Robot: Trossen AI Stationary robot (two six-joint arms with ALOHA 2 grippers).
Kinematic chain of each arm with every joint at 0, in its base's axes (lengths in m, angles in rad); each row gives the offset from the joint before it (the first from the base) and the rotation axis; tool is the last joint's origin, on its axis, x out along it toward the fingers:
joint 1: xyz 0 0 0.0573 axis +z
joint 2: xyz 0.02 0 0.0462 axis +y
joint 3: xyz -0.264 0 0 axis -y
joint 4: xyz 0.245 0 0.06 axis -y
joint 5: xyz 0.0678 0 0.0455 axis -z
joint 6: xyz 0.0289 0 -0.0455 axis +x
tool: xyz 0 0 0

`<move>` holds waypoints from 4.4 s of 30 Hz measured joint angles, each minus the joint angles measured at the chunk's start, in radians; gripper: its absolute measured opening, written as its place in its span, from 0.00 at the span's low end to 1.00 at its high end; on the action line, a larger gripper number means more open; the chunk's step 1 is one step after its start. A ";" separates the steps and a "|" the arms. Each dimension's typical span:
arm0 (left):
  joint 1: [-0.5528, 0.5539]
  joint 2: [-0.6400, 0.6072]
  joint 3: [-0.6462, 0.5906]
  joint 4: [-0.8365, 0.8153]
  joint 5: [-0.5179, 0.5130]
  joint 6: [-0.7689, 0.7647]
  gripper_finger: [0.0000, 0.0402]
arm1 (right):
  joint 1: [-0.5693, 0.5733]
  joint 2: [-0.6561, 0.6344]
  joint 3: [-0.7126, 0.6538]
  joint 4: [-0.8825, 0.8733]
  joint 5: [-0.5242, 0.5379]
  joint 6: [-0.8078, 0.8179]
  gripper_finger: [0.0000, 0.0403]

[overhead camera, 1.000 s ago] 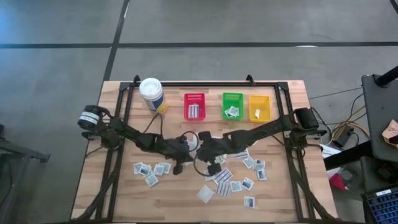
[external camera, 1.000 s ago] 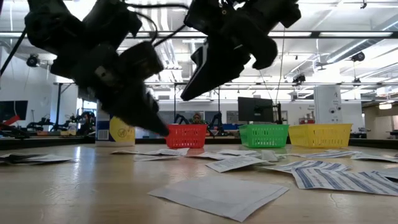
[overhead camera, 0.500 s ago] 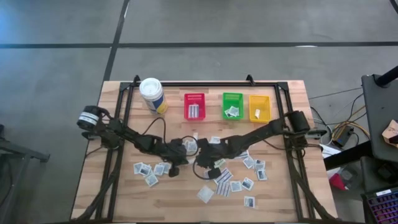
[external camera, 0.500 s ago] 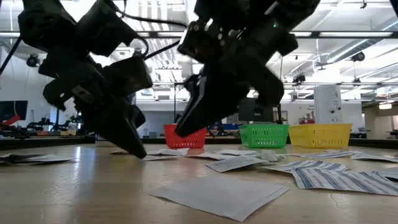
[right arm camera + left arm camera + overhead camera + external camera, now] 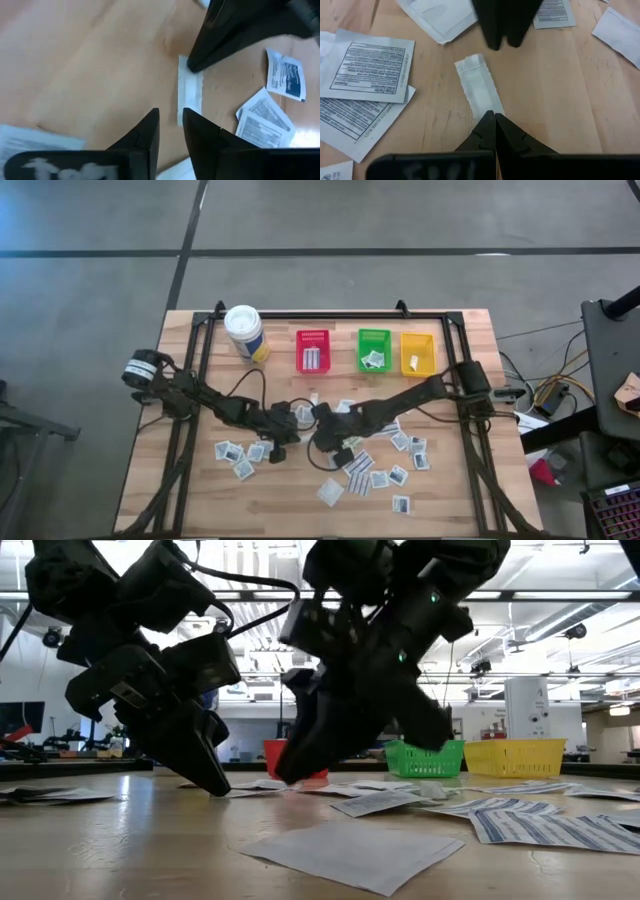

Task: Pick & Place First Aid Supplies
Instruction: Put the green bandage in the yellow bin

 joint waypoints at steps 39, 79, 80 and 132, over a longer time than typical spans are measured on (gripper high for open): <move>0.000 0.006 -0.008 0.050 0.031 -0.155 0.00 | -0.003 0.060 0.011 0.056 0.184 -0.160 0.18; 0.003 -0.229 -0.008 -0.150 -0.111 -0.046 0.00 | -0.001 0.029 0.009 0.009 0.186 -0.056 0.02; 0.003 -0.245 -0.010 -0.165 -0.116 -0.046 0.00 | -0.001 0.024 0.009 0.005 0.186 -0.054 0.02; -0.020 0.018 -0.016 0.000 -0.109 -0.083 0.00 | -0.048 0.044 0.016 0.018 0.005 -0.148 0.23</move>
